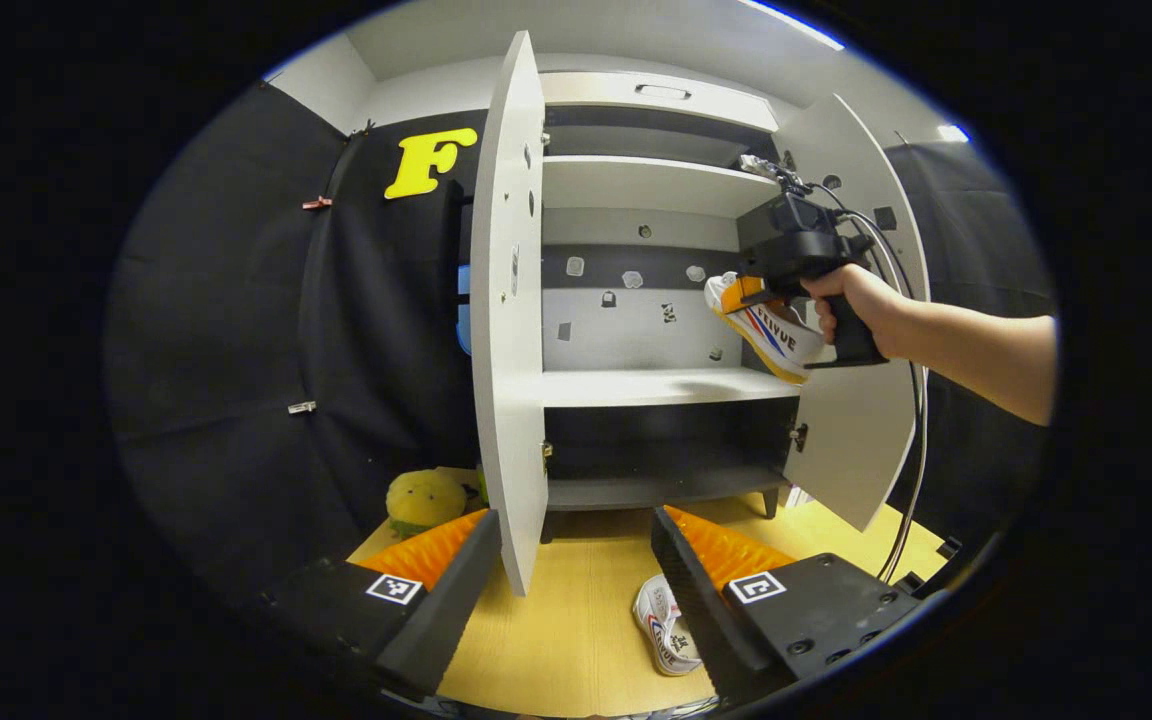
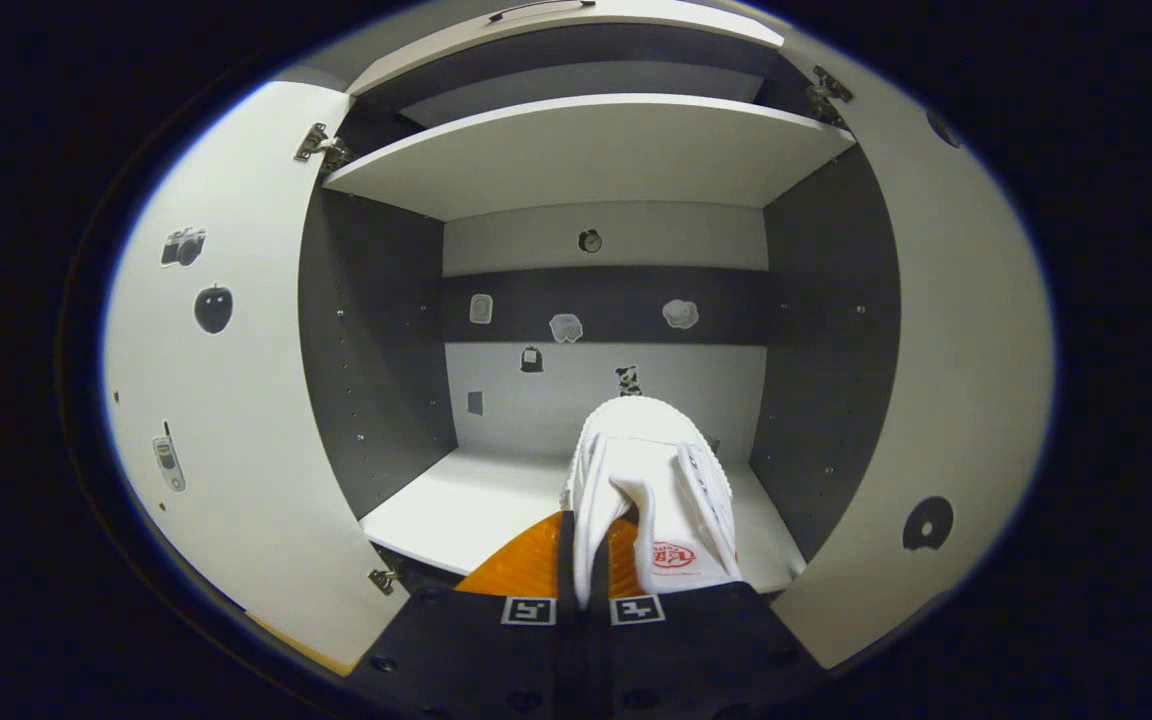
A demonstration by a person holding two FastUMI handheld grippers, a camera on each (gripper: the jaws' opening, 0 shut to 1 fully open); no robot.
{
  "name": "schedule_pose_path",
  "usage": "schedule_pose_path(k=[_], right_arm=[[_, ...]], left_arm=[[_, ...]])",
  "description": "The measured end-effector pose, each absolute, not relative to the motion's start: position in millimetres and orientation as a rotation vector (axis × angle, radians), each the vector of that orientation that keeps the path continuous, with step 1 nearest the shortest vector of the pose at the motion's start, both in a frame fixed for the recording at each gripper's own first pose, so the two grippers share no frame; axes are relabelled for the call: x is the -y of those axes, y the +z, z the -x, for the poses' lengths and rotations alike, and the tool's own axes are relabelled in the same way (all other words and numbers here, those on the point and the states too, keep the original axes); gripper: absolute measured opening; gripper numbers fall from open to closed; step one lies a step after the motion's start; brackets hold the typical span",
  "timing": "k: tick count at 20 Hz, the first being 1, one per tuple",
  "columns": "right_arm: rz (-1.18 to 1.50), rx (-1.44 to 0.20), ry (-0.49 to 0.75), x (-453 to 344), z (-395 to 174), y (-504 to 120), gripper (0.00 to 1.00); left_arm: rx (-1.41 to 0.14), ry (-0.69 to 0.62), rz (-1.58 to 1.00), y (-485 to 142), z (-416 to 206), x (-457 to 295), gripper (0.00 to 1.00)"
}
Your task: Grab one shoe with the right hand and put it into the shoe cabinet, grab the other shoe with the left hand and put it into the shoe cabinet; then close the right door with the right hand and the left door with the left hand.
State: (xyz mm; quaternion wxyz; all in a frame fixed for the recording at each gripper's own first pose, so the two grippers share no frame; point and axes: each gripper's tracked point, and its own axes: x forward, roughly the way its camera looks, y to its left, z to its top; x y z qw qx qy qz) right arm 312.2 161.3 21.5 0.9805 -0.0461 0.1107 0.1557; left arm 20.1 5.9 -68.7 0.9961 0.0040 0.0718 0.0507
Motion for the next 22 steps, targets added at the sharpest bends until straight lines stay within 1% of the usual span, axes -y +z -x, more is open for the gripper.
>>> schedule_pose_path(k=[6, 13, 18, 22], right_arm=[[0.094, -0.283, 0.315, -178, -394, -2, 0.05], [0.164, -0.399, 0.242, -167, -474, -53, 0.05], [0.153, -0.499, 0.197, -153, -496, -88, 0.06], [0.116, -0.566, 0.175, -157, -503, -106, 0.07]], left_arm=[[-0.130, 0.187, 0.001, -50, -31, -12, 0.95], [-0.160, 0.294, 0.004, -54, -31, -18, 0.95], [-0.176, 0.337, 0.001, -54, -34, -18, 0.95], [-0.143, 0.352, 0.041, -41, -40, -15, 0.95]])
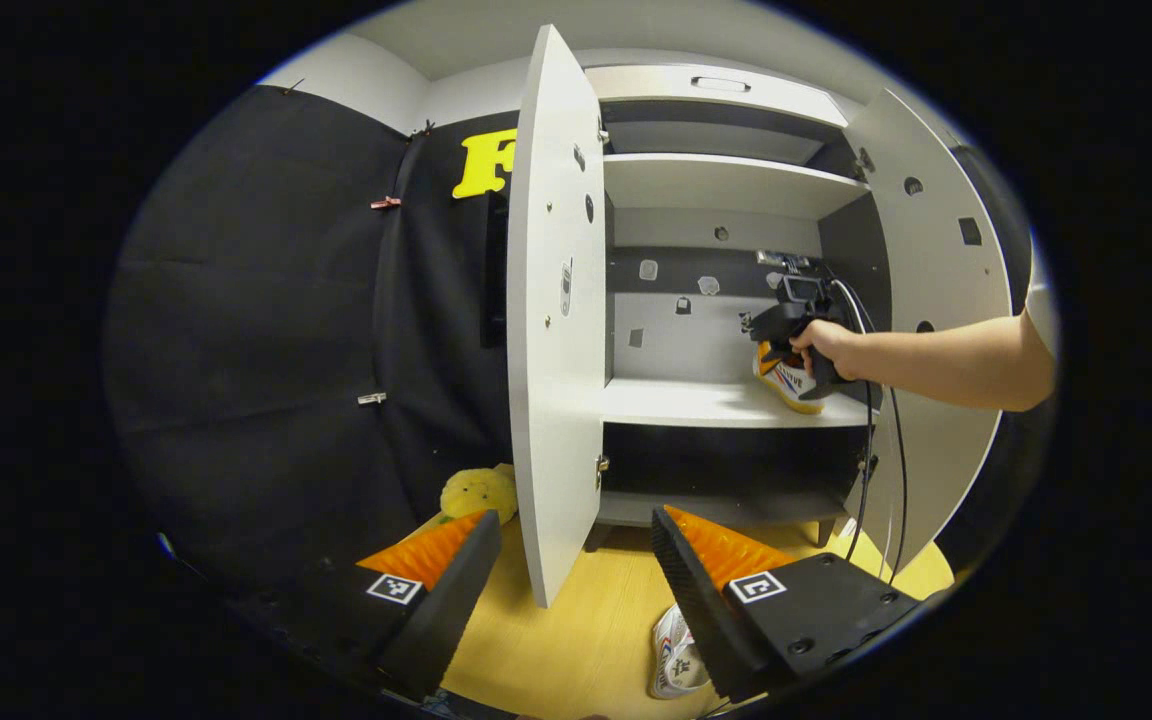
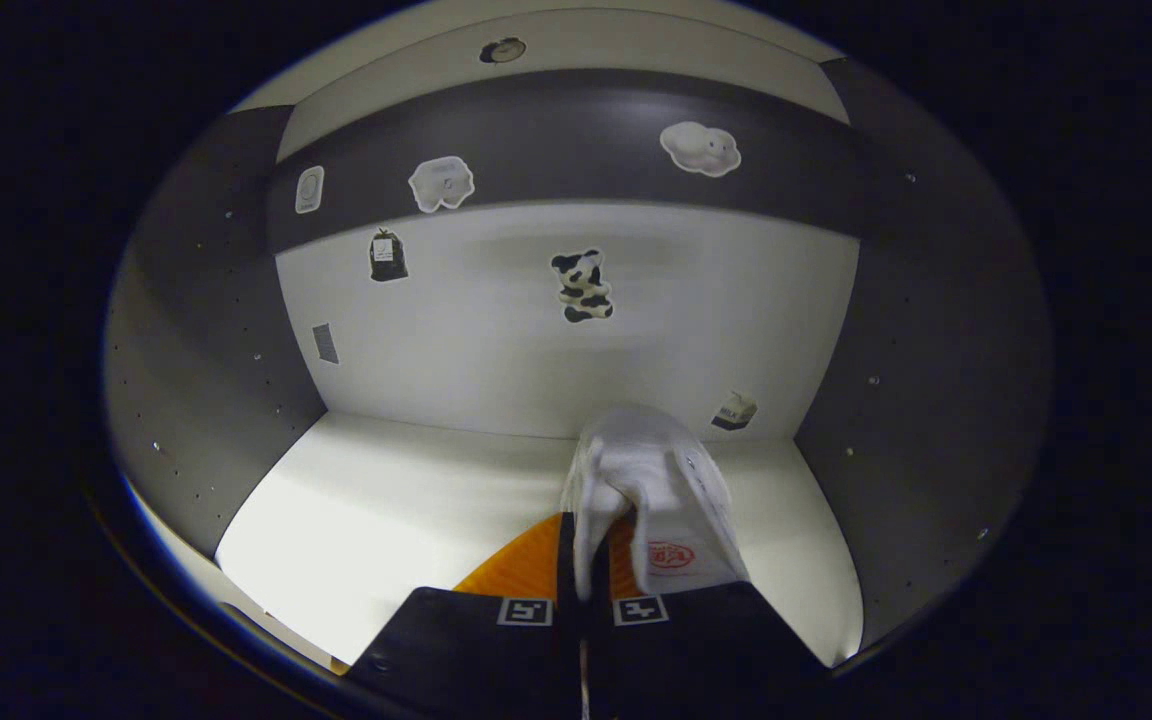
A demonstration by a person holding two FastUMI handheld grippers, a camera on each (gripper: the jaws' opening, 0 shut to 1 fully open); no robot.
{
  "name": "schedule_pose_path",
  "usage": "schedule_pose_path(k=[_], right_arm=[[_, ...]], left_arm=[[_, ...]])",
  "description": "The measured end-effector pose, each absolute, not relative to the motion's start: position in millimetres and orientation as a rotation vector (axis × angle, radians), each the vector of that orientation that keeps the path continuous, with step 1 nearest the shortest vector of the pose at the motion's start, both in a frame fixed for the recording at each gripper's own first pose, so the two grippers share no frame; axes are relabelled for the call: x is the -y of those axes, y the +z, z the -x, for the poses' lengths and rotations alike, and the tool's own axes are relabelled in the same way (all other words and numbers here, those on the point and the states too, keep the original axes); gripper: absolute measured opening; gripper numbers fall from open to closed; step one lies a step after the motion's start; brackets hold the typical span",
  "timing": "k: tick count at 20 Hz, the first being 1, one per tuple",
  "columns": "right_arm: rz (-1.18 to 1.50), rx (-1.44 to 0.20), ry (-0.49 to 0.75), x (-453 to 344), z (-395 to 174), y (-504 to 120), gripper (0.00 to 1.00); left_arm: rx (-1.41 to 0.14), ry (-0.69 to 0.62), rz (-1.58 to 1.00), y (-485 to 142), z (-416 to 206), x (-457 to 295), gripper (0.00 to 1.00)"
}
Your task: Grab one shoe with the right hand and put it into the shoe cabinet, grab the other shoe with the left hand and put it into the shoe cabinet; then close the right door with the right hand and the left door with the left hand.
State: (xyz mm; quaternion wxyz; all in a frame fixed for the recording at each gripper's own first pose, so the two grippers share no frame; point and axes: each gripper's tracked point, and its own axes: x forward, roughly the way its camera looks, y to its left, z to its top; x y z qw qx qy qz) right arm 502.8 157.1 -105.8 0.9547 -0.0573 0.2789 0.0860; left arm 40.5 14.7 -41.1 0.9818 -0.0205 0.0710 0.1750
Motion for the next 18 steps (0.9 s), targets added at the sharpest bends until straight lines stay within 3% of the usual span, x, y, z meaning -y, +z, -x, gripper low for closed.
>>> schedule_pose_path(k=[7, 8, 9, 11, 12, 18], right_arm=[[0.151, -0.562, 0.180, -162, -482, -101, 0.29], [0.142, -0.557, 0.195, -164, -474, -96, 0.38], [0.126, -0.544, 0.222, -169, -463, -91, 0.41], [0.122, -0.497, 0.259, -172, -437, -75, 0.73], [0.126, -0.465, 0.260, -170, -425, -66, 1.00], [0.108, -0.308, 0.307, -174, -338, -18, 0.98]], left_arm=[[-0.120, 0.360, 0.049, -35, -31, -16, 0.95], [-0.119, 0.359, 0.049, -35, -28, -16, 0.95], [-0.114, 0.357, 0.048, -35, -25, -18, 0.95], [-0.109, 0.358, 0.052, -37, -20, -20, 0.95], [-0.108, 0.354, 0.061, -38, -18, -20, 0.95], [-0.101, 0.288, 0.075, -43, -7, -20, 0.95]])
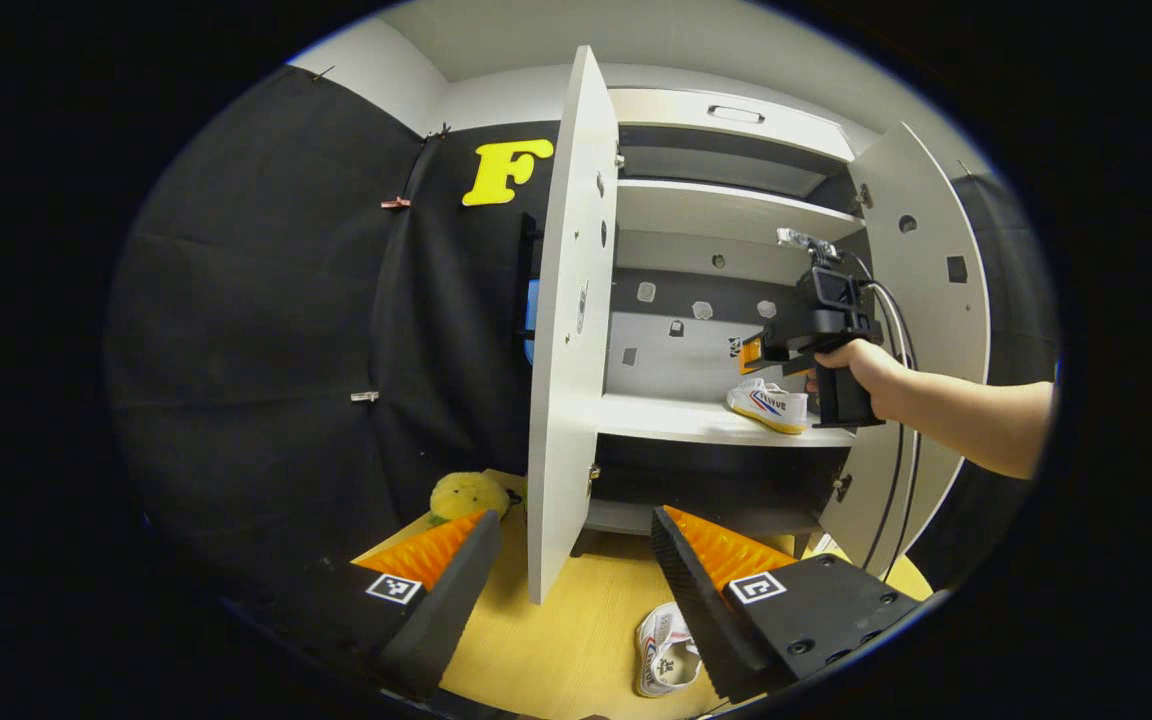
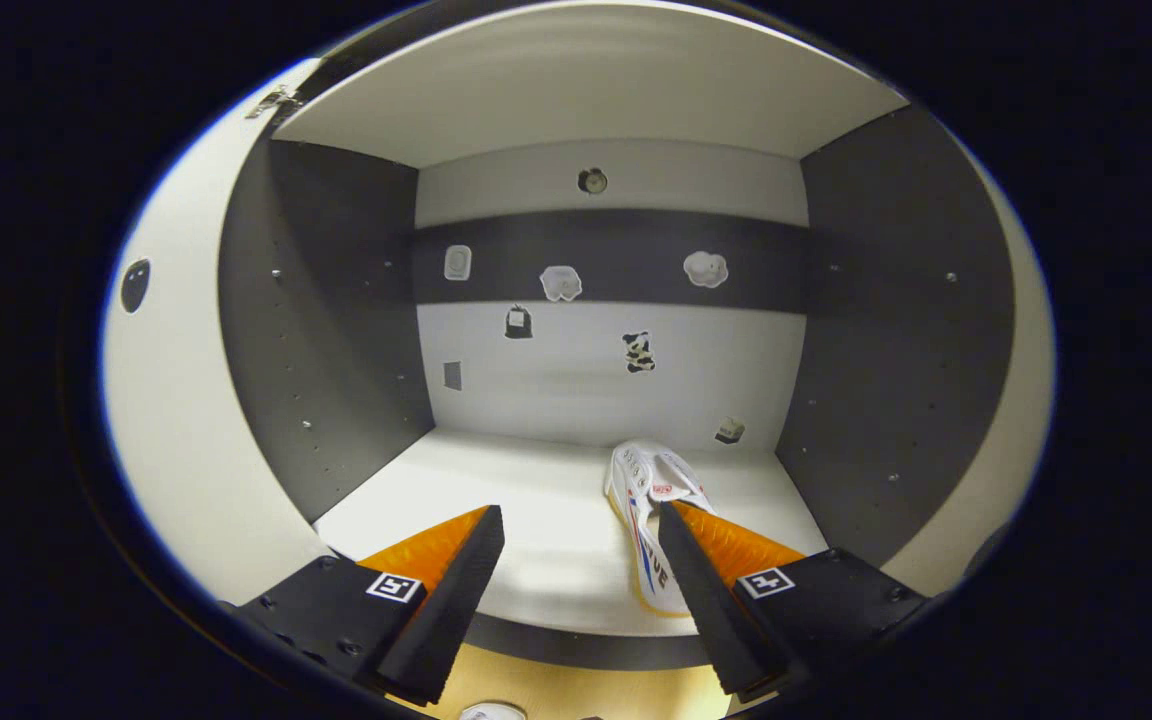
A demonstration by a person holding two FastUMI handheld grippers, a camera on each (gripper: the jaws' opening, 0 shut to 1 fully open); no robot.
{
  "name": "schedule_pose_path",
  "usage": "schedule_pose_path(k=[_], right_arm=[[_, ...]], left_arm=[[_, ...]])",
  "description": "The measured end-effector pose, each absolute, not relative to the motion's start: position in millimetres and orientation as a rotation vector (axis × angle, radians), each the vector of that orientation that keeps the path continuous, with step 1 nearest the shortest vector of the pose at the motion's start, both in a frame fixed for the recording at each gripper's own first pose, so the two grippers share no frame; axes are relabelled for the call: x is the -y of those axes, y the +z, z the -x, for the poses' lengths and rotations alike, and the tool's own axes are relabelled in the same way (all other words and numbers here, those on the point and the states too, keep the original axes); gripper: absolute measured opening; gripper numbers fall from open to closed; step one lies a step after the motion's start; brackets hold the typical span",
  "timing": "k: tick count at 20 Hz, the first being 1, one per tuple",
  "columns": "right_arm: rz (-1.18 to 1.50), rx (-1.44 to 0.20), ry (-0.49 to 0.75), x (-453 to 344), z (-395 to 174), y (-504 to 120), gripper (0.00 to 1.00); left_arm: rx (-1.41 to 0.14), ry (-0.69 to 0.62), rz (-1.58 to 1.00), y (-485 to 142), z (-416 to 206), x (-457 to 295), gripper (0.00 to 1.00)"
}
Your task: Grab one shoe with the right hand and put it into the shoe cabinet, grab the other shoe with the left hand and put it into the shoe cabinet; then close the right door with the right hand and the left door with the left hand.
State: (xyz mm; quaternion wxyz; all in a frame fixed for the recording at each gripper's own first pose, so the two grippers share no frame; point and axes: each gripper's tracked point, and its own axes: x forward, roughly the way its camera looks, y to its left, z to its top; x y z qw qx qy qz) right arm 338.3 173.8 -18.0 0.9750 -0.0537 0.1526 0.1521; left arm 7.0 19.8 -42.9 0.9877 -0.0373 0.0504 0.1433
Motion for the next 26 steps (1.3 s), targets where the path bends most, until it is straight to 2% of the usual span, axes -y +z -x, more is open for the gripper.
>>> schedule_pose_path(k=[5, 12, 18, 26], right_arm=[[0.048, -0.237, 0.320, -165, -252, -18, 0.98], [0.001, -0.209, 0.249, -125, -154, -57, 0.99], [0.034, -0.348, 0.199, -85, -75, -128, 0.99], [0.018, -0.500, 0.023, -2, 1, -181, 0.99]], left_arm=[[-0.147, 0.200, 0.021, -71, -2, -20, 0.95], [-0.194, 0.084, 0.022, -108, 4, -16, 0.95], [-0.327, -0.035, 0.080, -172, 4, 11, 0.95], [-0.496, -0.158, 0.127, -256, -15, 41, 0.96]])
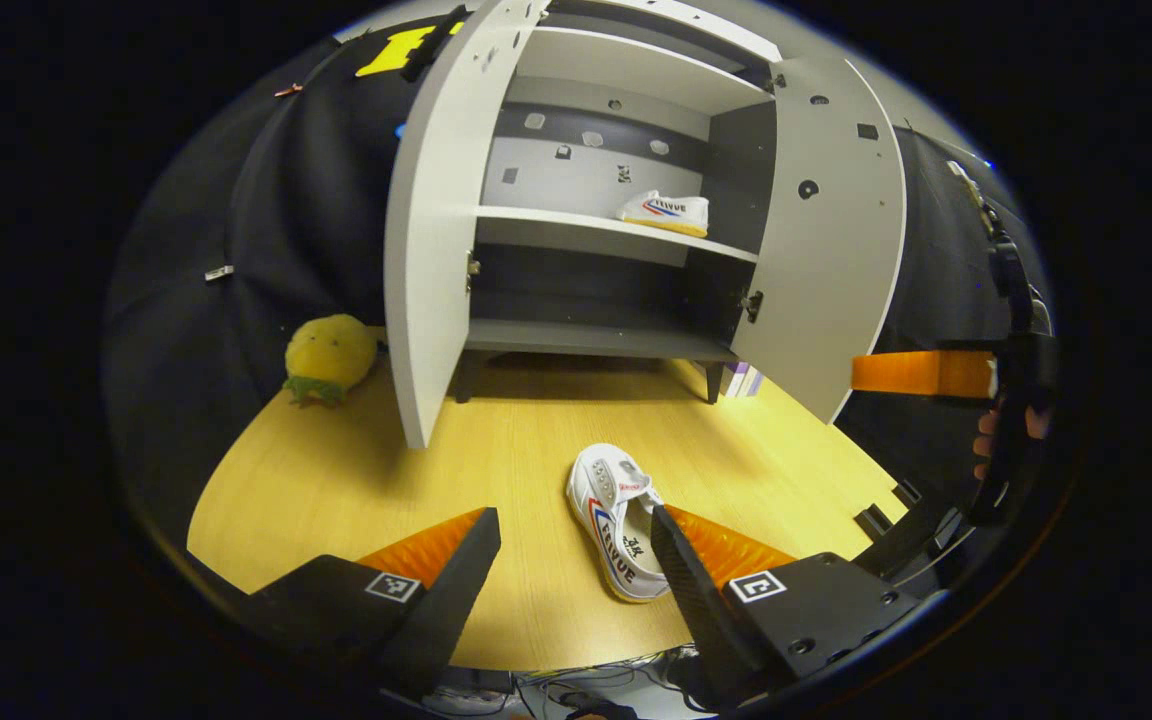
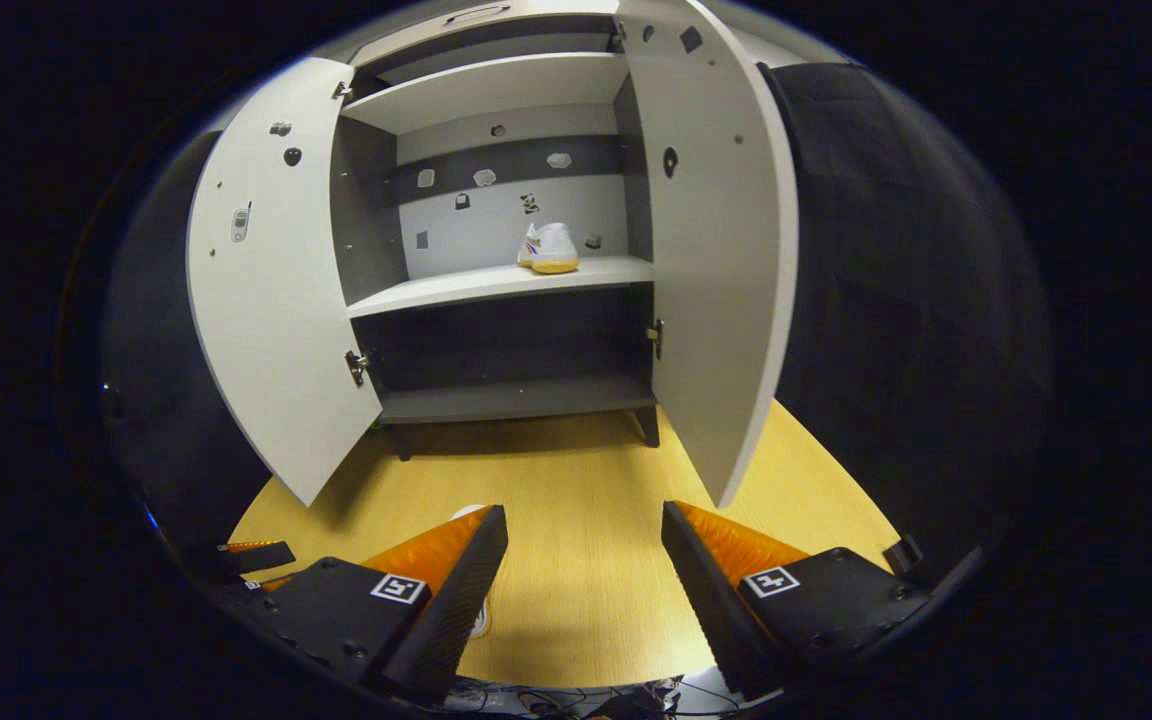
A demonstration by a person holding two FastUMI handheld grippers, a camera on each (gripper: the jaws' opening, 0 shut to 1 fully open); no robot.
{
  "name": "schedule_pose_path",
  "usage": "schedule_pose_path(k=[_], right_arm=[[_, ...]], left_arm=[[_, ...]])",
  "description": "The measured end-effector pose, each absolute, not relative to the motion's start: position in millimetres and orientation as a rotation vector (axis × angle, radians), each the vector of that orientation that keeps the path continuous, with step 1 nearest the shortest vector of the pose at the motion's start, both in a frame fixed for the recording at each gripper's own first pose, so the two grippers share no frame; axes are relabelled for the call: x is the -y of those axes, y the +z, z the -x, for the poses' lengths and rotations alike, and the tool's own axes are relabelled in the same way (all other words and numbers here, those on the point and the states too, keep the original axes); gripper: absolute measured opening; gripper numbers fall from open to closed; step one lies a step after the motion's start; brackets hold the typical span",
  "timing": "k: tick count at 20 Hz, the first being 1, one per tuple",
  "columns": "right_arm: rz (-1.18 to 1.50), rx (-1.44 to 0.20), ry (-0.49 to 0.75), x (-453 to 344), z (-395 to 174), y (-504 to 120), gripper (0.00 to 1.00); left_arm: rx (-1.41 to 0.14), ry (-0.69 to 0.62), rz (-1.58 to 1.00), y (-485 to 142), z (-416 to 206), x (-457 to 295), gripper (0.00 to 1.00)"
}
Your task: Grab one shoe with the right hand and put it into the shoe cabinet, grab the other shoe with the left hand and put it into the shoe cabinet; then close the right door with the right hand and the left door with the left hand.
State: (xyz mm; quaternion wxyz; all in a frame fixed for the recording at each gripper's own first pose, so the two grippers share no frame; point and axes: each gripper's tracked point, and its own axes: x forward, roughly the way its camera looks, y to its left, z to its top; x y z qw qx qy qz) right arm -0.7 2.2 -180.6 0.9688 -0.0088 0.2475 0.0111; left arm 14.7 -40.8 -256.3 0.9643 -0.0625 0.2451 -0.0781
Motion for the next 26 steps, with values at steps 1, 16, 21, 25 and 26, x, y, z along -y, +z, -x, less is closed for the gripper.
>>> schedule_pose_path(k=[1, 16, 21, 25, 26], right_arm=[[0.014, -0.517, 0.000, 7, 9, -185, 0.99], [0.037, -0.647, -0.236, 105, 86, -193, 0.99], [0.018, -0.591, -0.260, 117, 78, -181, 0.99], [-0.003, -0.581, -0.273, 132, 68, -179, 0.99], [-0.014, -0.562, -0.274, 136, 65, -174, 0.99]], left_arm=[[-0.513, -0.172, 0.127, -266, -21, 45, 0.96], [-0.666, -0.225, 0.000, -378, -125, 75, 0.92], [-0.696, -0.206, -0.012, -389, -145, 88, 0.72], [-0.709, -0.101, -0.078, -395, -152, 74, 0.45], [-0.723, -0.074, -0.084, -398, -154, 68, 0.35]])
